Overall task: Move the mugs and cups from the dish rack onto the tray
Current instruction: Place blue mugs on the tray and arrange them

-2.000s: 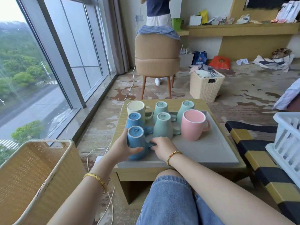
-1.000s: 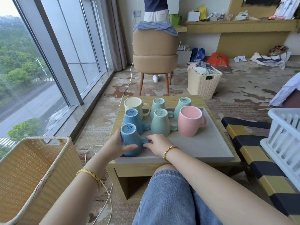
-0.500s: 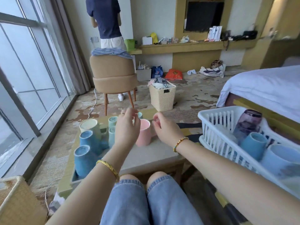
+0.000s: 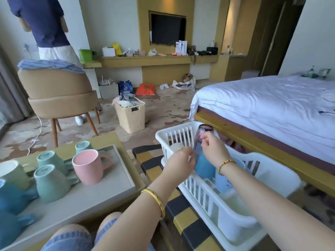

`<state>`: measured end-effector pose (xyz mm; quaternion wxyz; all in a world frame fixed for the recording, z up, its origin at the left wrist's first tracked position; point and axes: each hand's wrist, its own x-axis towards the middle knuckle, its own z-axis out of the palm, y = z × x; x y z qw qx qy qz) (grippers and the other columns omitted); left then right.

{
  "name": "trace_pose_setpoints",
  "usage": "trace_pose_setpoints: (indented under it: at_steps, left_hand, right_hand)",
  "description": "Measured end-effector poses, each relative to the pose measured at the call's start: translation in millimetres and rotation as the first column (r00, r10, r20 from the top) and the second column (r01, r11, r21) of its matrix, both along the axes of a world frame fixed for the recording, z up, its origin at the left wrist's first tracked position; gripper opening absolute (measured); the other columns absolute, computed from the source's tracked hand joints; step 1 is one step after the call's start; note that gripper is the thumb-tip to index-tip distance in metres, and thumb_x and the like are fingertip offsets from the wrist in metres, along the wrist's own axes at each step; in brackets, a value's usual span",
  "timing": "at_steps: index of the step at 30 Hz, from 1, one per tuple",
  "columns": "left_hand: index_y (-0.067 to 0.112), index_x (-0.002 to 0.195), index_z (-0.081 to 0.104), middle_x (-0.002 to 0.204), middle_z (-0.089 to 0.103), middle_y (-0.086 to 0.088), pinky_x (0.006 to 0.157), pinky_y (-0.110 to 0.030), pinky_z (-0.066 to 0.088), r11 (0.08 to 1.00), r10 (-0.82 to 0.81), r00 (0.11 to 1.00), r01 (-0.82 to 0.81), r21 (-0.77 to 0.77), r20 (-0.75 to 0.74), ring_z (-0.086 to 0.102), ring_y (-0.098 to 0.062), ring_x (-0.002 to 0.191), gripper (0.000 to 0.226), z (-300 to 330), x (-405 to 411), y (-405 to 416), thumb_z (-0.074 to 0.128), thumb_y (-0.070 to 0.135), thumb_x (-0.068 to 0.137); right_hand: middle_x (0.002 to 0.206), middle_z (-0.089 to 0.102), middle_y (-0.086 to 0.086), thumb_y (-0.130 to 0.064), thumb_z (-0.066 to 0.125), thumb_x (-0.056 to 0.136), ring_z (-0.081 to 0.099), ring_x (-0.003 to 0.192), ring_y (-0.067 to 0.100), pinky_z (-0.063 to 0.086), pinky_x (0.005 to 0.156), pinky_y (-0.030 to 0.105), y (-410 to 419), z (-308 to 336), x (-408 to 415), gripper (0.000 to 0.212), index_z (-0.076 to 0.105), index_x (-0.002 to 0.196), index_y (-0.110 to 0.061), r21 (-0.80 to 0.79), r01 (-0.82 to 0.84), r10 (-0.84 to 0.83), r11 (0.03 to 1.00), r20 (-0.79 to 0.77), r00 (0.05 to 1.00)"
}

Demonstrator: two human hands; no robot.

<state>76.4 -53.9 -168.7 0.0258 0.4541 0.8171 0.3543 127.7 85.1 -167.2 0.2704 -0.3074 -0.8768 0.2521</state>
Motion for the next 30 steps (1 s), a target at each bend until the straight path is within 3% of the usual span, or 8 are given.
trace_pose_setpoints:
  at_steps: [3,6,10,15,22,28,30]
  left_hand:
    - [0.012,0.112,0.056,0.107,0.064,-0.01,0.077,-0.034,0.048,0.991,-0.01,1.0,0.01,-0.132,0.003,0.059,-0.03,0.098,0.026,-6.1,8.0,27.1,0.04,0.019,0.093]
    - [0.015,0.115,0.054,0.107,0.063,-0.009,0.073,-0.032,0.043,0.945,0.006,0.996,-0.034,-0.325,-0.084,0.059,-0.031,0.099,0.029,-10.9,9.4,46.6,0.039,0.025,0.093]
    - [0.014,0.098,0.055,0.094,0.063,-0.007,0.062,-0.029,0.038,0.925,0.052,0.988,-0.104,-0.366,-0.148,0.06,-0.029,0.092,0.02,-21.6,4.9,56.8,0.037,0.019,0.091]
    - [0.016,0.108,0.056,0.096,0.066,-0.009,0.061,-0.028,0.036,0.953,0.104,0.984,-0.14,-0.268,-0.144,0.06,-0.03,0.091,0.025,-26.5,-3.2,54.5,0.039,0.018,0.091]
    - [0.015,0.124,0.048,0.114,0.061,-0.008,0.074,-0.033,0.042,0.977,0.127,0.977,-0.153,-0.152,-0.169,0.049,-0.025,0.112,0.033,-32.8,-2.2,51.9,0.044,0.019,0.091]
    - [0.014,0.123,0.042,0.118,0.057,-0.007,0.087,-0.032,0.041,0.975,0.133,0.973,-0.163,-0.152,-0.187,0.047,-0.026,0.115,0.037,-33.9,0.2,50.7,0.05,0.028,0.09]
    - [0.014,0.133,0.035,0.127,0.053,-0.006,0.096,-0.033,0.039,0.974,0.124,0.975,-0.156,-0.167,-0.183,0.044,-0.025,0.121,0.051,-34.7,-0.9,51.4,0.051,0.034,0.09]
  right_hand:
    - [0.113,0.06,0.016,-0.015,0.042,0.094,0.056,0.099,0.031,0.048,0.08,0.038,21.7,-7.5,5.4,0.026,0.054,0.115,-0.005,0.023,0.02,-0.023,1.0,0.161,0.987]
    - [0.125,0.049,0.018,-0.026,0.045,0.095,0.046,0.117,0.034,0.045,0.091,0.042,32.9,-18.3,7.2,0.033,0.048,0.12,-0.004,0.107,0.015,-0.055,0.994,0.38,0.923]
    - [0.123,0.049,0.016,-0.039,0.041,0.096,0.052,0.108,0.032,0.042,0.075,0.037,40.7,-29.9,6.4,0.039,0.043,0.116,-0.007,0.085,-0.001,-0.04,0.996,0.478,0.878]
    - [0.128,0.048,0.013,-0.059,0.049,0.085,0.057,0.102,0.031,0.041,0.072,0.037,43.8,-39.9,-0.3,0.058,0.04,0.118,-0.012,0.11,-0.052,-0.02,0.993,0.566,0.824]
    - [0.105,0.061,0.004,-0.054,0.065,0.076,0.057,0.088,0.028,0.037,0.069,0.033,46.4,-44.0,1.8,0.055,0.041,0.11,-0.019,0.039,0.018,-0.035,0.999,0.485,0.874]
    - [0.093,0.06,-0.001,-0.048,0.068,0.074,0.056,0.1,0.026,0.03,0.107,0.044,44.6,-39.9,4.3,0.048,0.046,0.106,-0.021,-0.041,0.046,-0.033,0.998,0.28,0.959]
    - [0.09,0.058,-0.003,-0.044,0.069,0.075,0.058,0.095,0.025,0.041,0.098,0.044,44.8,-33.9,5.0,0.044,0.046,0.104,-0.022,-0.138,0.062,-0.042,0.989,0.14,0.989]
